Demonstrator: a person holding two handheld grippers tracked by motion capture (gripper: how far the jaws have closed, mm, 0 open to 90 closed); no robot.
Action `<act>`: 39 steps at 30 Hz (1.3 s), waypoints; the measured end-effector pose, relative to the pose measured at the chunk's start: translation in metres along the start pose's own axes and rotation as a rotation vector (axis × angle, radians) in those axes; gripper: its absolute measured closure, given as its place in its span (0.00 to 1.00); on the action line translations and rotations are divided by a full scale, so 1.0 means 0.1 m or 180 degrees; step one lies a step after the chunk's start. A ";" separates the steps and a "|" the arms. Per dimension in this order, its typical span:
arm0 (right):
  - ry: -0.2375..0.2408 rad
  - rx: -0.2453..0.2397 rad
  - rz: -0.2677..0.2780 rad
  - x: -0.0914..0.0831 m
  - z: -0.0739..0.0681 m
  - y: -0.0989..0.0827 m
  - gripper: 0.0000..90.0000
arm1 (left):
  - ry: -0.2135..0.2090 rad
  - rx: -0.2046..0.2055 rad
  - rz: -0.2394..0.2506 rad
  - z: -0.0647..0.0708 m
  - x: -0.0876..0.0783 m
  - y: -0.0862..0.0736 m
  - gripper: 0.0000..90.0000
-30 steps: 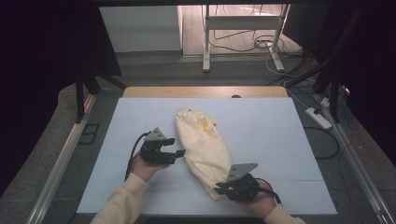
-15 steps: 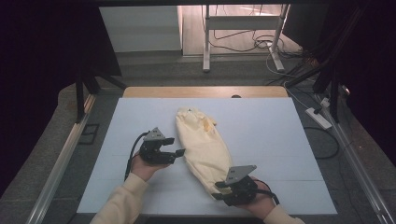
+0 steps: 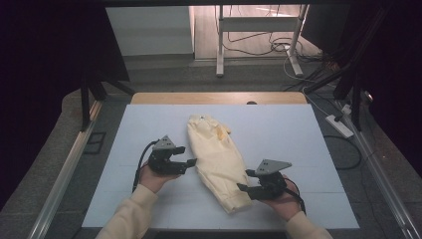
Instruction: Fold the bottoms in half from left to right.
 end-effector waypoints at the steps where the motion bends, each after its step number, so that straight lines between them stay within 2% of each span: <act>1: -0.0008 0.0027 -0.0016 0.03 0.03 -0.01 0.44 | -0.0005 0.0000 0.0005 0.00 0.00 0.00 0.33; 5: 0.0009 0.0171 -0.0153 0.12 0.10 -0.08 0.41 | -0.0016 0.0014 0.0018 0.00 -0.02 0.01 0.33; 11: 0.0085 0.0232 -0.0263 0.15 0.08 -0.15 0.39 | -0.0003 -0.0010 0.0041 -0.03 -0.04 0.01 0.33; 29: 0.0264 0.0451 -0.0369 0.15 0.03 -0.25 0.38 | -0.0004 0.0020 0.0018 -0.02 -0.02 0.00 0.33; 32: 0.0346 0.0509 -0.0424 0.19 0.00 -0.28 0.38 | -0.0012 0.0012 0.0001 -0.02 -0.02 -0.01 0.33; 35: 0.0413 0.0588 -0.0461 0.19 -0.02 -0.30 0.42 | -0.0012 0.0018 -0.0009 -0.02 -0.01 -0.01 0.33; 39: 0.0600 0.0657 -0.0453 0.18 -0.08 -0.31 0.55 | -0.0017 0.0014 -0.0013 -0.02 -0.01 -0.01 0.33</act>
Point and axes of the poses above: each handheld gripper's, and its own axes: x roughly forward along the jaws, y roughly out of its top, z roughly to its right, the point moved 10 cm from there along x, roughly forward along the jaws, and after that the axes turned 11 degrees about -x, right-handed, at the moved point
